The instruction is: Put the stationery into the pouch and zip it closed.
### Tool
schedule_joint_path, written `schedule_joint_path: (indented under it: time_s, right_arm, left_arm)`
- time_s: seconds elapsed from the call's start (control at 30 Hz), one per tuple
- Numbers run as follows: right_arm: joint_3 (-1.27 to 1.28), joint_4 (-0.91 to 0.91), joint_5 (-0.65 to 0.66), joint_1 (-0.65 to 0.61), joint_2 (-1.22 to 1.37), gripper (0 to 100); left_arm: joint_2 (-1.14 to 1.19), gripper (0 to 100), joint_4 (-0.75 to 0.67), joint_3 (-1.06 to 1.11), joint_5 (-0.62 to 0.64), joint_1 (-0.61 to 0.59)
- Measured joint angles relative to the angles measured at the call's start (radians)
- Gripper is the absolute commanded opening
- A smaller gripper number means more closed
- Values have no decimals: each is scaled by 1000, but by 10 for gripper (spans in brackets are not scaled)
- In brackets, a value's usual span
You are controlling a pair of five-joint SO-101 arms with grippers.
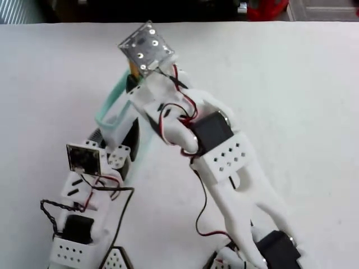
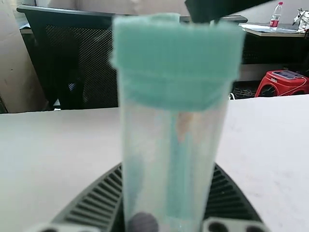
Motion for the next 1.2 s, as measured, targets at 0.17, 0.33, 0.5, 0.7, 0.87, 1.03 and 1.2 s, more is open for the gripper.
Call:
schedule_joint_path:
  time_s: [0.17,0.33,0.5,0.7,0.87,1.03,1.2]
  right_arm:
    - [-135,132,0,-2,78,53]
    - [-201,206,-15,-9,89,224]
    - [-219,215,-75,-2,89,240]
    - [-219,209,-83,6,46,240]
    - [-219,143,-83,117,37,240]
    - [-221,132,-83,262,144,240]
    - [-144,130,-83,310,313,240]
  left_arm:
    - [0,181,0,0,0,0]
    - [0,181,0,0,0,0]
    - [0,181,0,0,0,0]
    - [0,181,0,-2,0,0]
    - [0,178,0,-2,0,0]
    - [0,177,0,-2,0,-5]
    - [0,140,0,-2,0,-18]
